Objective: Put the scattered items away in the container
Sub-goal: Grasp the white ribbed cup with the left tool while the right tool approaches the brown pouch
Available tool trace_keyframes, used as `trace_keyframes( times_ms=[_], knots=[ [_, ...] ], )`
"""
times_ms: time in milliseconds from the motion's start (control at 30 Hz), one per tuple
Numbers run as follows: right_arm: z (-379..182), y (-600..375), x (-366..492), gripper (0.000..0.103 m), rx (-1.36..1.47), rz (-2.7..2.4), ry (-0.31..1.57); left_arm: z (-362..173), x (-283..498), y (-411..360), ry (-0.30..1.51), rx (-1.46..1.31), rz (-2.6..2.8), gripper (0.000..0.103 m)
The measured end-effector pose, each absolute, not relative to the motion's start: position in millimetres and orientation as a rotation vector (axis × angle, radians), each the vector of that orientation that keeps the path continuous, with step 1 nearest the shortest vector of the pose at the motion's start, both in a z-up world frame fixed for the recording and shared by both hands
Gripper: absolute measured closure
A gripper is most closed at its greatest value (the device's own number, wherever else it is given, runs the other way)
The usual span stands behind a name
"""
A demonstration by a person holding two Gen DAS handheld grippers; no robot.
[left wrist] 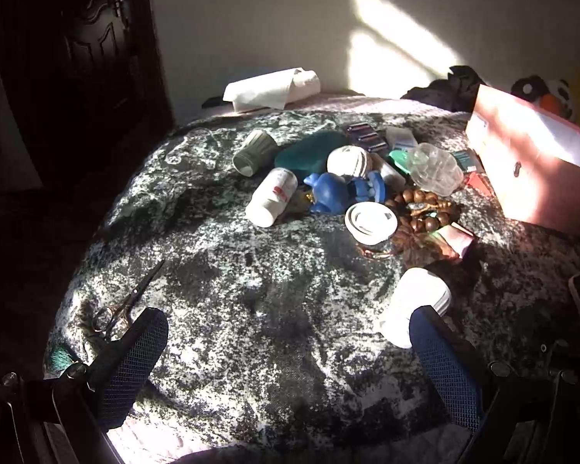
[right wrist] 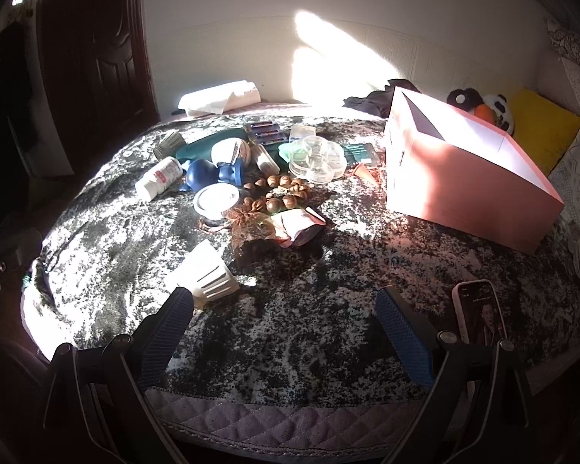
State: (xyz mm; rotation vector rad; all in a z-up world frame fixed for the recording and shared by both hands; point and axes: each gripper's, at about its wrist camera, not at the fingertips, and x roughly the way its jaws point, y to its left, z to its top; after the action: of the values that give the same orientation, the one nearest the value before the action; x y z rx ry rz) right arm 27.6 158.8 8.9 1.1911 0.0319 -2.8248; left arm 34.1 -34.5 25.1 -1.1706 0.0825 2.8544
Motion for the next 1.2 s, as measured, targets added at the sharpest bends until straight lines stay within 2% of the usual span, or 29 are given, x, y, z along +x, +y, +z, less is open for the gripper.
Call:
trace_keyframes(
  times_ms=[133, 367, 633, 733, 800, 1000, 1033, 1133, 1200],
  knots=[
    [7.7, 189.4, 7.5, 0.006, 1.217, -2.848, -0.074, -0.2, 27.2, 6.3, 0.178, -1.158, 2.671, 0.0],
    [17.7, 214.2, -28.8, 0.006, 1.159, -2.823, -0.107, -28.4, -2.0, 51.7, 0.302, -1.101, 2.491, 0.0],
    [-12.2, 232.5, -60.3, 0.006, 1.214, -2.756, -0.204, -60.3, -35.4, 61.2, 0.296, -1.161, 2.39, 0.002],
    [-26.7, 239.2, -66.8, 0.006, 1.27, -2.73, -0.24, -63.9, -35.8, 62.8, 0.28, -1.047, 2.405, 0.003],
    [-29.8, 241.9, -70.0, 0.006, 1.275, -2.716, -0.258, -65.7, -30.7, 68.0, 0.339, -0.948, 2.429, 0.002],
    [-29.3, 245.0, -74.9, 0.006, 1.251, -2.723, -0.276, -83.5, -42.4, 77.5, 0.409, -1.066, 2.334, 0.001],
    [-29.3, 245.5, -75.9, 0.006, 1.25, -2.721, -0.284, -83.1, -41.8, 77.6, 0.416, -1.053, 2.326, 0.002],
    [-29.5, 243.4, -78.4, 0.006, 1.248, -2.718, -0.277, -82.6, -42.4, 78.1, 0.448, -1.038, 2.318, 0.012],
    [-30.5, 241.5, -80.3, 0.006, 1.249, -2.714, -0.271, -86.4, -44.3, 76.4, 0.453, -1.061, 2.289, 0.012]
  ],
)
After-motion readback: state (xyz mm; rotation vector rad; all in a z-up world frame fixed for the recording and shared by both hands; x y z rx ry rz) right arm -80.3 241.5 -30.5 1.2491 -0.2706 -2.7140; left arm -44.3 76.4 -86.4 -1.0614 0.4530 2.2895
